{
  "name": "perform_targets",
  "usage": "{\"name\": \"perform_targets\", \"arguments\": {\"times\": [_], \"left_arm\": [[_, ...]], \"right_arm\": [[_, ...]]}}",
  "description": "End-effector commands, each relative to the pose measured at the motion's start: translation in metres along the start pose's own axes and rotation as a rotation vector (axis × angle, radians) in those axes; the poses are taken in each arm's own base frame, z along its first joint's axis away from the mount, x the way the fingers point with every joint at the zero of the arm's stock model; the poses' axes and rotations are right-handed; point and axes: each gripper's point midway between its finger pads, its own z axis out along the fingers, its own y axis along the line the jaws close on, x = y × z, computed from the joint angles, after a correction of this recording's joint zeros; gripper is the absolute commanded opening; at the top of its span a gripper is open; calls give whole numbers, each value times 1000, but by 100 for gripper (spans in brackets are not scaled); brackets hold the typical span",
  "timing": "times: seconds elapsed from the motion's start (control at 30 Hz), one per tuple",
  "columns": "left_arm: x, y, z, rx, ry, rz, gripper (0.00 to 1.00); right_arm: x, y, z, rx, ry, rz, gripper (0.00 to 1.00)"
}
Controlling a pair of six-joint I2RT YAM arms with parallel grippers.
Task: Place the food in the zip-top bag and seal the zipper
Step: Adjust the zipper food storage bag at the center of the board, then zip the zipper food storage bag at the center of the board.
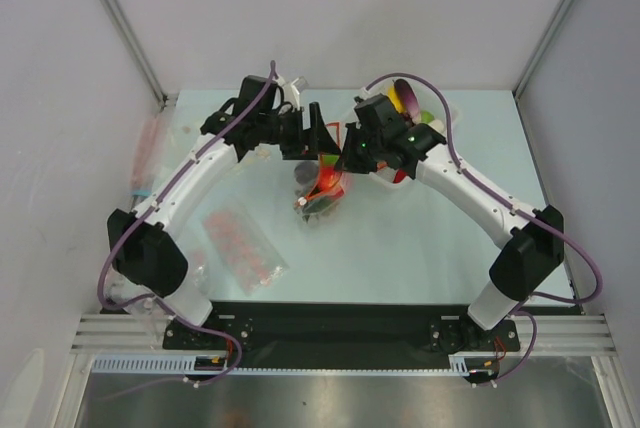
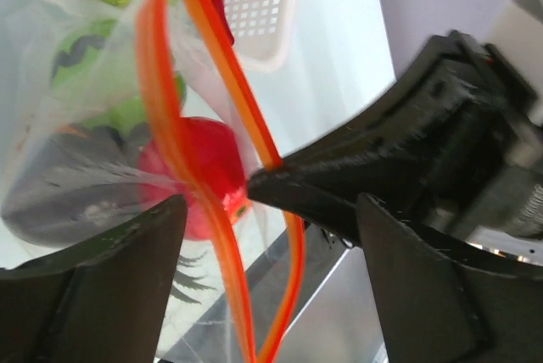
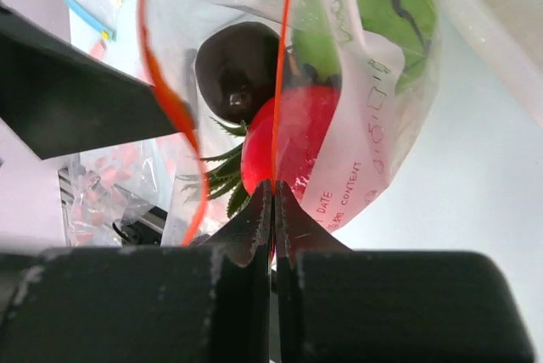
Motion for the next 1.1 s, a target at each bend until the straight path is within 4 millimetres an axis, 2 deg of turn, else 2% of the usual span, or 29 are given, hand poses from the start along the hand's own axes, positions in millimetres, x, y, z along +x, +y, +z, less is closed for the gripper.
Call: {"name": "perform_targets", "arguments": {"times": [0.0, 0.1, 0.17, 0.23, 0.27, 0.33, 0.37, 0.4, 0.47, 0.5, 0.57, 0.6, 0.67, 0.7, 0.77, 0.8, 0.87, 0.93, 1.07], "left_arm": [[-17, -34, -32, 51, -110, 126, 89], [-15, -38, -44, 32, -121, 141, 100], [-13, -39, -57, 13, -165, 168, 100], [-2, -33, -63, -7, -169, 192, 100], [1, -41, -76, 6, -198, 224, 100], [18, -34, -78, -6, -187, 253, 100], [22, -42, -93, -2, -232, 287, 100], [35, -34, -89, -27, -223, 302, 100], [41, -40, -97, -19, -279, 348, 100], [58, -43, -100, -3, -289, 376, 100], [59, -45, -105, -20, -362, 402, 100], [73, -48, -107, -5, -371, 411, 100], [72, -49, -110, -17, -445, 422, 99], [88, -43, -99, -14, -424, 435, 97], [86, -42, -99, -36, -497, 466, 92], [97, -39, -91, -60, -489, 512, 93], [89, -28, -90, -175, -552, 544, 95], [93, -22, -83, -221, -550, 607, 95], [89, -25, -72, -205, -606, 713, 86]], "right_arm": [[-22, 6, -7, -39, -75, 21, 0], [-27, -4, -4, -48, -42, 54, 0], [-29, -13, -4, -33, -30, 61, 0], [-30, -18, -2, -32, -27, 60, 0], [-32, -22, -1, -29, -29, 62, 0], [-35, -22, 1, -39, -28, 61, 0], [-39, -23, -1, -44, -32, 66, 0], [-39, -24, 0, -45, -24, 67, 0], [-39, -25, 2, -48, -13, 65, 0], [-39, -25, 3, -48, -11, 64, 0], [-37, -26, 4, -50, -6, 65, 0], [-37, -26, 4, -49, -5, 68, 0], [-36, -24, 3, -58, -4, 67, 0], [-36, -24, 3, -63, -3, 65, 0], [-37, -24, 1, -65, -11, 57, 0], [-37, -24, 0, -65, -11, 55, 0], [-38, -24, -1, -62, -11, 52, 0], [-38, -24, -1, -63, -9, 53, 0], [-40, -21, -2, -73, -14, 65, 0]]}}
